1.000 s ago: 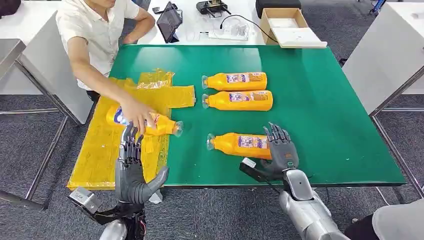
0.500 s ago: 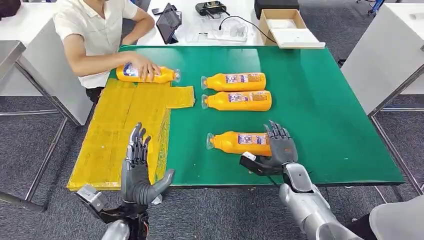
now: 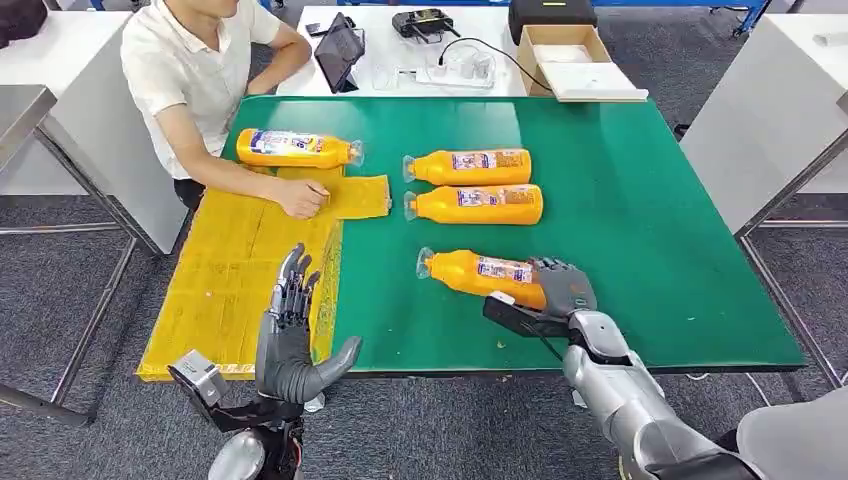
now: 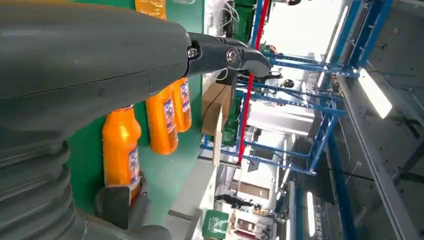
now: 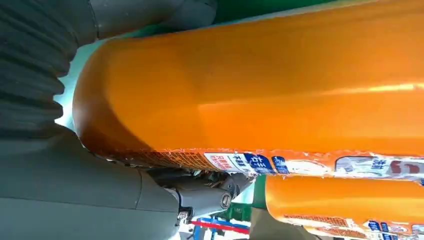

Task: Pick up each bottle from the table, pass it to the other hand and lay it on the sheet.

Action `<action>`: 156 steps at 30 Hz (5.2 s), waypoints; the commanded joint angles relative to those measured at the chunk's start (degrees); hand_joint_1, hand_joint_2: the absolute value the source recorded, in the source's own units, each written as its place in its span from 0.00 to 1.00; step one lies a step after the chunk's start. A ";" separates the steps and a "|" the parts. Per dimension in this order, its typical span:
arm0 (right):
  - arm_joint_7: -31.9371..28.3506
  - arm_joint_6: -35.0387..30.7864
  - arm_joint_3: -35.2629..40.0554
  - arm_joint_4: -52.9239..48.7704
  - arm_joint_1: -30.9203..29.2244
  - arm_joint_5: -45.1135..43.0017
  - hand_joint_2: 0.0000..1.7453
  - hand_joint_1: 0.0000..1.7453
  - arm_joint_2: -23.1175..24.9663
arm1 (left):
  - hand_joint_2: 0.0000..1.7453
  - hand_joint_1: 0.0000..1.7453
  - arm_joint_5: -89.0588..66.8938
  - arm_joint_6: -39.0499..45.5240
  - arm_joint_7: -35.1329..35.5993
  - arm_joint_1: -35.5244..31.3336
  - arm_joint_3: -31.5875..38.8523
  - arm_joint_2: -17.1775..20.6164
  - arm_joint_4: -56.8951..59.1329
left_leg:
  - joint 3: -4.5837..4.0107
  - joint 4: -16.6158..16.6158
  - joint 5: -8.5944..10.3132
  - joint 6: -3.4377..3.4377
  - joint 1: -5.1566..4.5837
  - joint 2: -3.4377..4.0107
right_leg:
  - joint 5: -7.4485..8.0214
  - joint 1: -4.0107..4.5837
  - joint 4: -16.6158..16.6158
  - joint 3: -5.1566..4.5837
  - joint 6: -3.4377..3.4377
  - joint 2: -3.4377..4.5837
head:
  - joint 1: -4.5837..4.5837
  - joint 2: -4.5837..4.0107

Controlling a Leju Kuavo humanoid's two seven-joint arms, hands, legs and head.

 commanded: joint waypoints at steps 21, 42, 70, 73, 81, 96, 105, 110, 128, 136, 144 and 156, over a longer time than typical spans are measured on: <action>-20.68 -10.50 -0.38 -23.95 16.31 -18.58 1.00 1.00 4.67 | 1.00 0.00 11.63 7.02 11.15 0.06 -0.66 1.06 6.50 | 0.23 -0.17 -0.17 -0.06 0.14 0.06 | -0.07 0.14 -0.39 0.51 -0.04 -0.08 | 0.00 -0.02; -25.15 -10.10 11.95 -29.64 15.49 -24.52 1.00 0.99 8.67 | 1.00 0.00 15.11 1.24 9.15 0.79 -7.83 3.25 0.32 | -0.75 -0.03 -0.17 0.02 0.10 0.14 | -0.08 0.05 -0.16 -0.44 0.03 0.07 | 0.02 0.00; -29.64 -4.77 23.82 -27.14 14.57 -33.18 1.00 1.00 13.98 | 1.00 0.00 17.19 1.71 10.70 -5.36 -9.09 1.60 9.94 | -0.81 -0.07 -0.13 0.00 0.14 -0.10 | -0.09 0.09 -0.21 -0.48 0.03 -0.09 | 0.02 -0.02; -29.68 -4.86 23.92 -26.81 14.53 -33.47 1.00 1.00 13.96 | 1.00 0.00 17.20 1.70 10.85 -5.27 -9.22 1.69 9.58 | -0.92 -0.06 -0.10 0.09 0.10 -0.15 | -0.07 0.04 -0.20 -0.58 0.12 -0.09 | 0.00 0.00; -29.82 -4.98 24.03 -26.67 14.49 -33.68 1.00 1.00 13.84 | 1.00 0.00 17.20 1.68 10.83 -5.17 -9.31 1.75 9.23 | -0.85 -0.07 -0.14 0.04 0.12 -0.11 | -0.11 0.06 -0.20 -0.50 0.07 -0.09 | 0.00 0.00; -29.89 -3.87 25.38 -25.50 14.53 -34.37 1.00 0.17 13.78 | 1.00 1.00 16.67 2.43 9.12 -4.99 -8.72 1.44 8.24 | -0.92 -0.05 -0.12 0.07 0.11 -0.14 | -0.09 0.05 -0.19 -0.57 0.10 -0.09 | 0.02 0.00; -34.87 -9.79 27.24 -28.06 17.41 -32.64 0.00 0.00 12.63 | 1.00 1.00 19.78 2.48 8.02 -5.40 -4.51 1.49 6.91 | -0.78 -0.04 -0.18 -0.02 0.16 -0.15 | -0.17 0.11 -0.18 -0.42 0.01 -0.17 | 0.02 0.00; -36.38 -19.20 22.41 -35.51 26.76 -32.99 0.00 0.00 9.46 | 1.00 1.00 19.40 10.24 6.58 -2.97 3.02 1.38 4.42 | -0.72 -0.11 -0.19 -0.01 0.18 -0.31 | -0.22 0.13 -0.26 -0.31 0.01 -0.32 | 0.02 0.00; -40.31 -29.92 23.90 -44.01 29.55 -31.98 0.00 0.00 10.43 | 1.00 1.00 -2.02 29.89 -0.25 -9.86 7.43 4.17 13.11 | -0.99 -0.07 -0.13 0.02 0.11 -0.22 | -0.14 0.05 -0.17 -0.65 0.05 -0.16 | 0.02 -0.02; -40.31 -29.38 25.59 -44.09 28.05 -33.63 0.00 0.00 10.06 | 1.00 1.00 -65.80 37.90 1.24 -15.50 24.65 -2.33 23.17 | -0.92 -0.05 -0.10 0.01 0.18 -0.22 | -0.11 0.11 -0.21 -0.54 0.06 -0.16 | 0.02 0.00; -40.31 -27.80 25.56 -45.12 27.37 -34.94 0.00 0.00 9.81 | 1.00 1.00 -73.91 37.90 14.70 -25.52 14.22 3.28 39.44 | -1.02 -0.05 -0.02 0.04 0.10 -0.38 | -0.08 0.03 -0.18 -0.65 0.10 -0.31 | 0.02 0.00; -40.31 -25.25 26.74 -44.00 25.75 -36.62 1.00 0.00 10.80 | 1.00 1.00 -68.95 29.47 21.75 -35.20 11.61 5.67 55.81 | -1.00 0.00 -0.05 0.01 0.16 -0.20 | -0.07 0.08 -0.13 -0.64 0.08 -0.17 | 0.02 0.00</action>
